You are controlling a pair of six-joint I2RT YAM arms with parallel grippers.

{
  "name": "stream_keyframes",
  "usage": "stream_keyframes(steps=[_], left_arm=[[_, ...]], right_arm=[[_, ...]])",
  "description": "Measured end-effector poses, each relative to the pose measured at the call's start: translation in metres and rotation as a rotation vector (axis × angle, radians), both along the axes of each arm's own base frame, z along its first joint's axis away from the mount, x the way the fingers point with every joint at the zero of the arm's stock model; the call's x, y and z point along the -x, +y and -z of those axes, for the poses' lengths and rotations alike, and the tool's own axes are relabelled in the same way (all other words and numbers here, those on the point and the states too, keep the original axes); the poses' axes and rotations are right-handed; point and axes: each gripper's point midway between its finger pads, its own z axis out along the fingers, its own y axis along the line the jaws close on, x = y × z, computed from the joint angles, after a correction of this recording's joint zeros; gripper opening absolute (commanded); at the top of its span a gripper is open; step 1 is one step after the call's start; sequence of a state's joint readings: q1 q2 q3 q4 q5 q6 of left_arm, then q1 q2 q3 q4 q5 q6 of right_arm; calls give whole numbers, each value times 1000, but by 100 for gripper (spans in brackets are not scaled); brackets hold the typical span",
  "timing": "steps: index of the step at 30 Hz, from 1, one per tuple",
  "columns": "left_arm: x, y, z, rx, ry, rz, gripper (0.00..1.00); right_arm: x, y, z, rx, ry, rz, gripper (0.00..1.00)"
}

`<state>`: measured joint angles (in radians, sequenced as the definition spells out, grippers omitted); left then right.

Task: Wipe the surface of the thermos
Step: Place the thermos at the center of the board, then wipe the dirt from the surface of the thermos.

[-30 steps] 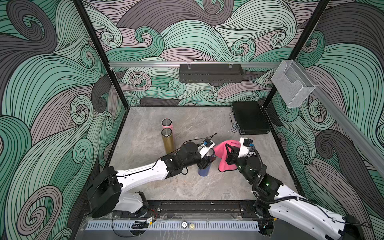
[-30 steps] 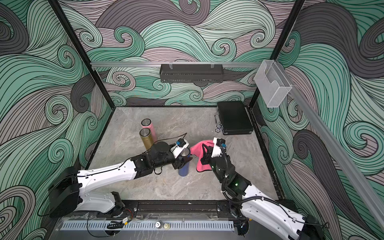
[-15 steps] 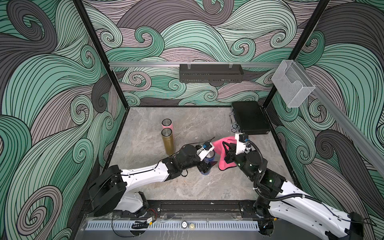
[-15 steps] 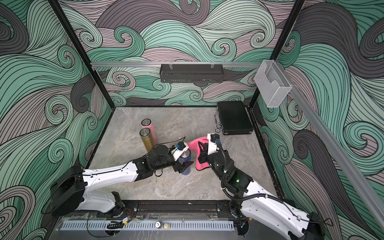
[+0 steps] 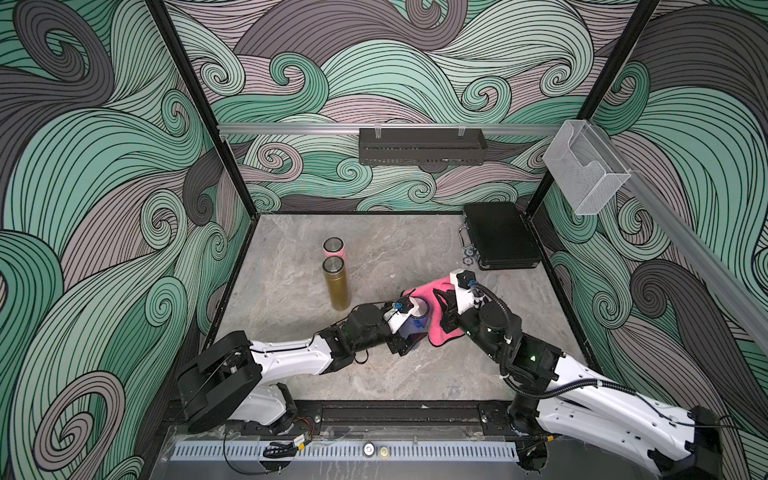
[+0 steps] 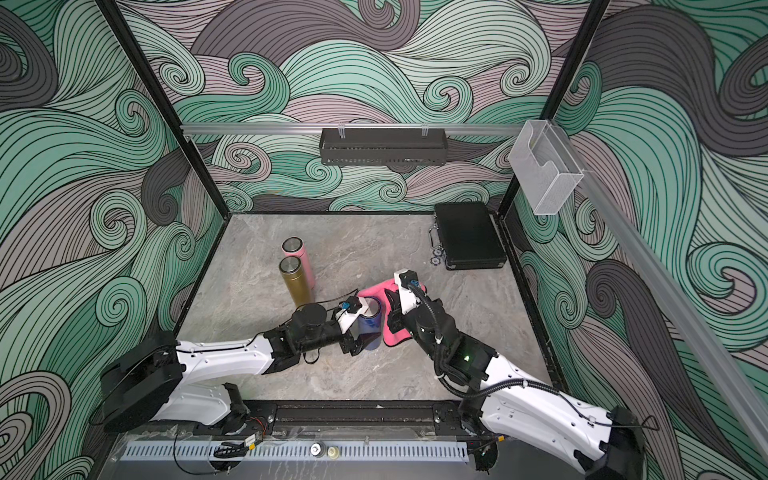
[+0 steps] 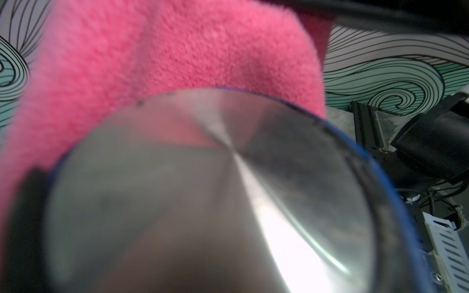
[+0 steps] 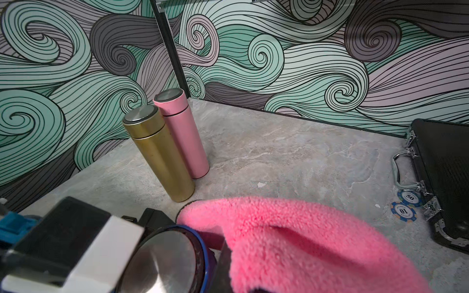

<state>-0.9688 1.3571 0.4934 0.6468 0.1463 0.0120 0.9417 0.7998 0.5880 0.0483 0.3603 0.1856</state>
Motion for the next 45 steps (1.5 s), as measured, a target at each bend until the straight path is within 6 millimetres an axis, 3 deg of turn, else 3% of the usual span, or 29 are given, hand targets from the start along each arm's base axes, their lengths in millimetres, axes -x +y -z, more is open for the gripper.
stream_keyframes(steps=[8,16,22,29,31,32,34,37,38,45], left_arm=[[2,-5,-20,126,-109,31,78],[0,-13,-22,165,-151,49,62],[-2,-17,-22,189,-167,50,76],[-5,-19,-15,195,-160,47,77],[-5,-20,-16,201,-163,48,67],[-6,-20,-17,203,-163,45,58],[-6,-21,-17,209,-159,45,24],[-7,-23,-19,213,-162,44,4],[-8,-24,-18,212,-161,44,0],[-9,-24,-18,212,-162,42,0]], right_arm=[[1,-3,5,44,3,-4,0],[5,-1,-5,82,3,-36,0],[12,12,-14,102,-1,-89,0],[13,18,1,141,38,-112,0],[14,18,1,141,41,-116,0],[14,18,2,142,43,-118,0],[15,19,2,141,46,-122,0],[17,19,2,140,47,-130,0],[18,19,1,137,46,-135,0],[32,27,3,103,78,-195,0]])
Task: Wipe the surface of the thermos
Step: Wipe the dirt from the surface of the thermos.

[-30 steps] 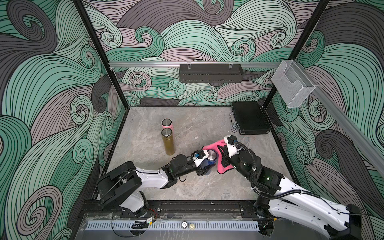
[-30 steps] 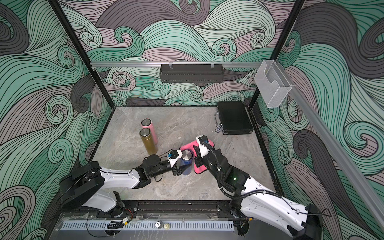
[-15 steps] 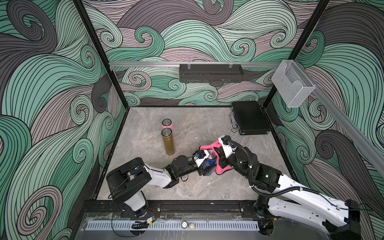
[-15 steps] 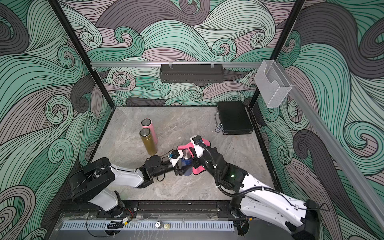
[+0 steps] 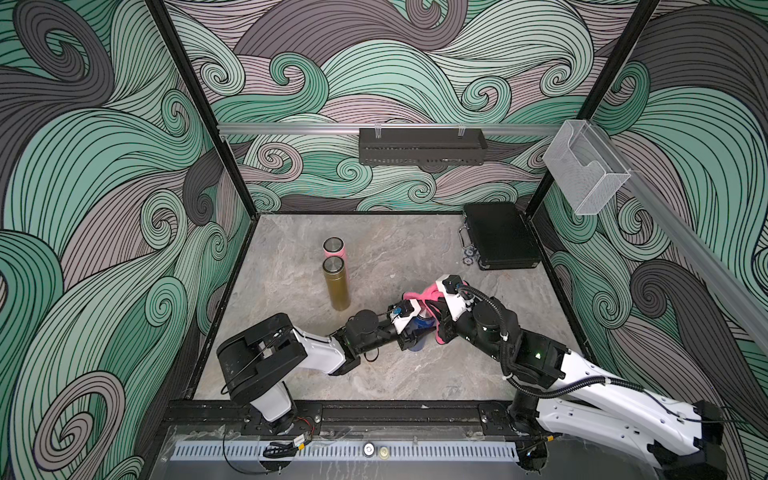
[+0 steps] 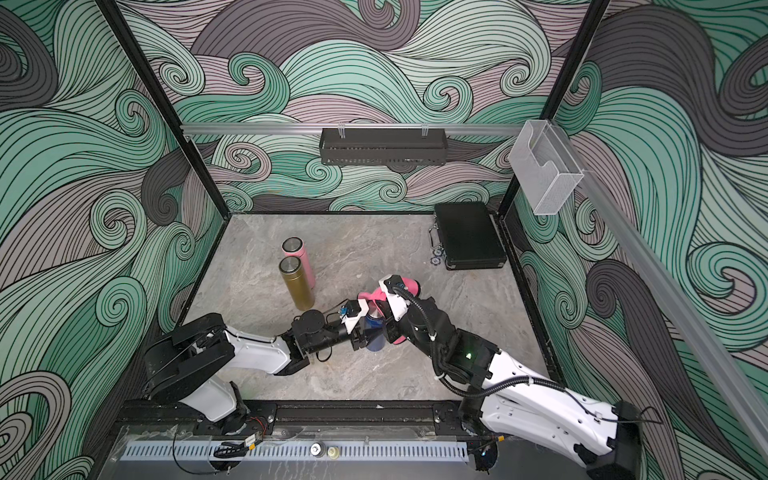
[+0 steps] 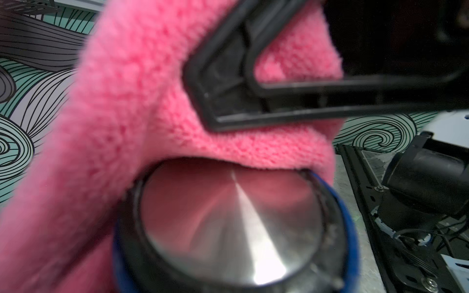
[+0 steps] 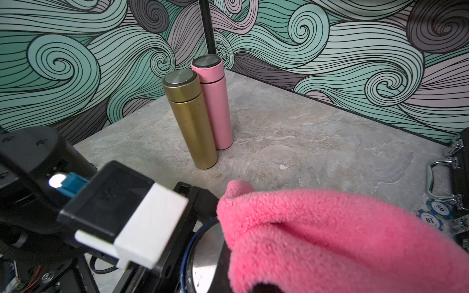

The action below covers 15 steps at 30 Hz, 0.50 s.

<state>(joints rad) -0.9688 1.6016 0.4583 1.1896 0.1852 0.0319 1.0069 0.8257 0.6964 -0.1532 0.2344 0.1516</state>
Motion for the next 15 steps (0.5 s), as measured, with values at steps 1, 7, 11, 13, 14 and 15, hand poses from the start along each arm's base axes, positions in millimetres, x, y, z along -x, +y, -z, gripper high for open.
stream_keyframes(steps=[1,7,11,13,14,15], left_arm=[[0,0,0,0,1,-1,0],[-3,-2,0,-3,16,-7,0],[-7,0,0,0,29,-23,0],[-7,0,0,-1,27,-24,0],[-7,0,0,-3,26,-27,0],[-8,0,0,-4,25,-31,0]], right_arm=[[1,2,1,-8,8,-7,0],[-1,13,6,-42,60,4,0],[-13,12,5,-40,76,76,0],[-14,9,5,-52,81,95,0],[-14,5,5,-61,82,106,0],[-13,0,5,-68,82,112,0]])
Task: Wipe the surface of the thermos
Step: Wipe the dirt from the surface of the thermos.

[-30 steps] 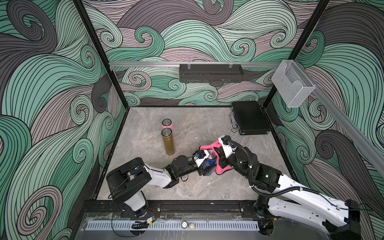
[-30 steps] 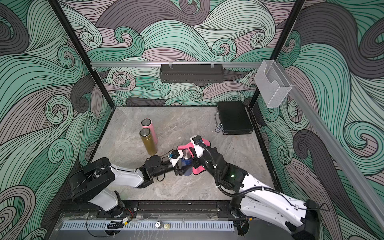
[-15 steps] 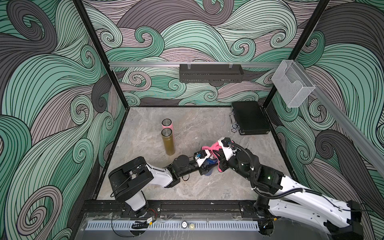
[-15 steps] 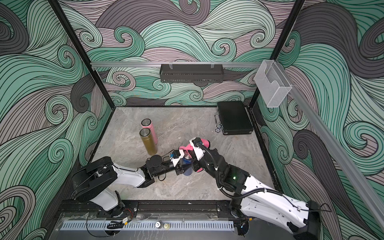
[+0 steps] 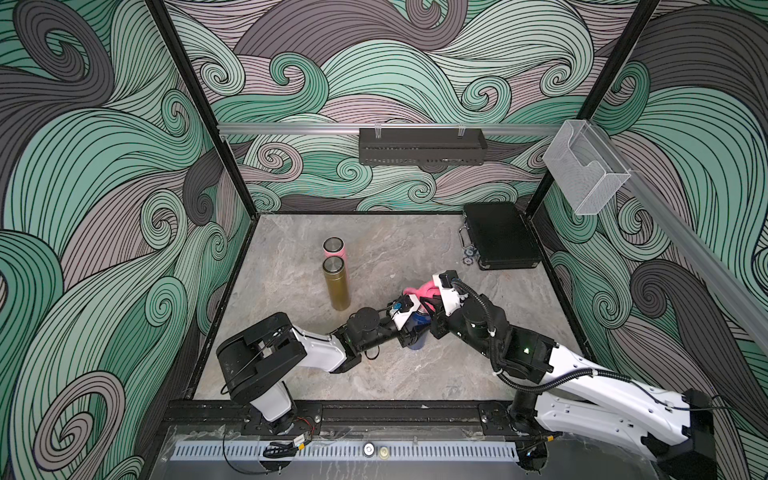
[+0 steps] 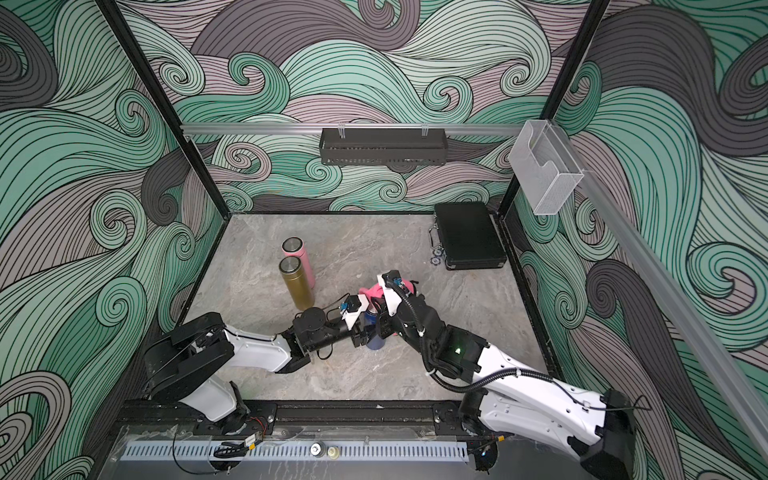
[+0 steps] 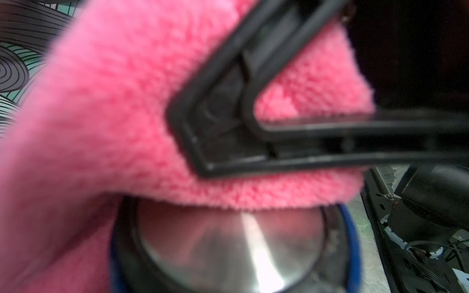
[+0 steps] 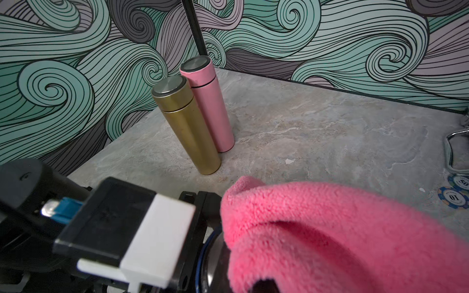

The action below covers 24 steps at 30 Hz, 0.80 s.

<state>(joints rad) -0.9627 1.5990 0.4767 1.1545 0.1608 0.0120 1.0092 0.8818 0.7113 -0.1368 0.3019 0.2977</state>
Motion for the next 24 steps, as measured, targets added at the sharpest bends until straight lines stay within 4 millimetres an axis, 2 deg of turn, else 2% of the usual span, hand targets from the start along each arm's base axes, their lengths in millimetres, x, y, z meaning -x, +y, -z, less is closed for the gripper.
stream_keyframes(steps=[4,10,17,24], left_arm=[[0,0,0,-5,-6,-2,0],[0,0,0,-9,-8,-1,0],[-1,1,0,-7,-2,-9,0],[-3,-2,0,-16,3,-10,0]], right_arm=[[9,-9,2,-24,5,-19,0],[19,2,4,-52,21,-86,0],[17,13,3,-61,23,-100,0],[6,-7,3,-64,35,-15,0]])
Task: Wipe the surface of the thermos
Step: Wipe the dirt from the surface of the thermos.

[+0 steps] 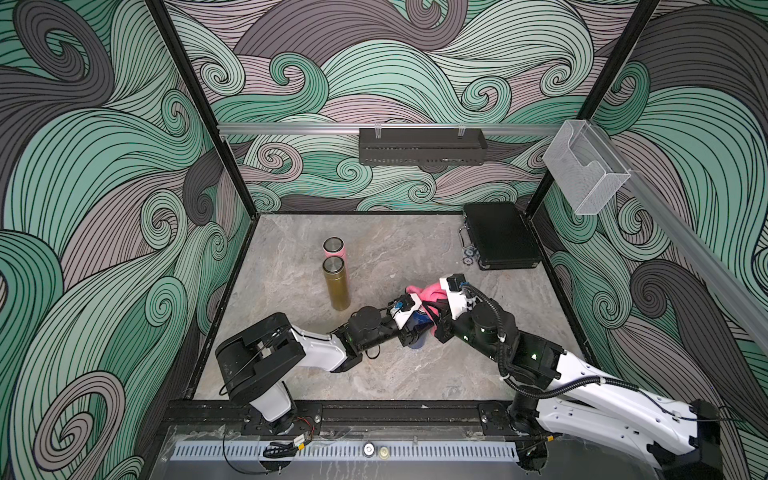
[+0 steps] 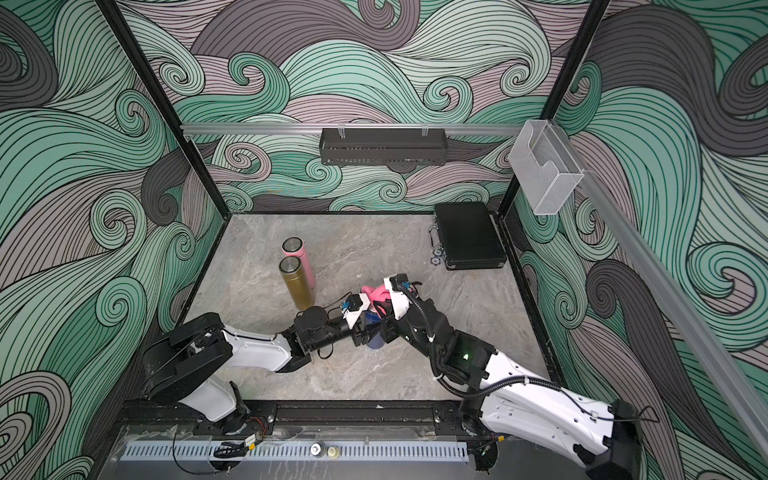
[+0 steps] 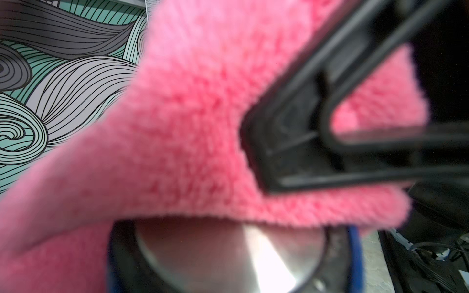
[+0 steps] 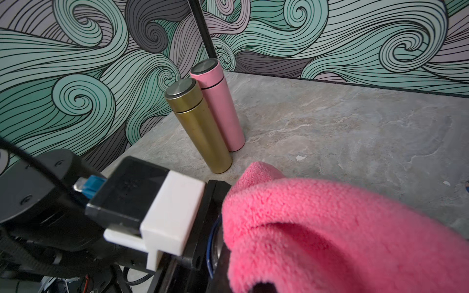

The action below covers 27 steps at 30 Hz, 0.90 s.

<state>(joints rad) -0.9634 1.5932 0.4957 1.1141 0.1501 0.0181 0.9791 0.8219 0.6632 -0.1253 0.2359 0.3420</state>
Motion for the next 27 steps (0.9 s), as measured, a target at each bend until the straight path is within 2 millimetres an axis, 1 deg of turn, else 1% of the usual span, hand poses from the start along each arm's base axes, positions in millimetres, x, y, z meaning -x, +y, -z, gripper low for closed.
stream_keyframes(steps=[2,4,9,15,18,20,22,24,27], left_arm=[[0,0,0,-1,-1,1,0],[1,0,0,-4,-7,4,0],[2,-1,0,-7,-14,14,0],[2,-1,0,-6,-8,14,0],[0,0,0,-4,-1,9,0],[-1,-2,0,-8,3,8,0],[-1,-2,0,-11,3,10,0],[-1,-3,0,-15,-3,14,0],[0,-5,0,-26,-22,23,0]], right_arm=[[1,-5,1,6,8,8,0],[3,-5,2,8,12,0,0],[13,8,1,30,19,-53,0],[7,15,1,53,20,-46,0],[-5,9,2,44,30,-13,0],[-16,1,3,25,41,25,0],[-20,-6,3,13,44,49,0],[-16,-10,2,-3,42,45,0],[-4,-10,1,-4,38,19,0]])
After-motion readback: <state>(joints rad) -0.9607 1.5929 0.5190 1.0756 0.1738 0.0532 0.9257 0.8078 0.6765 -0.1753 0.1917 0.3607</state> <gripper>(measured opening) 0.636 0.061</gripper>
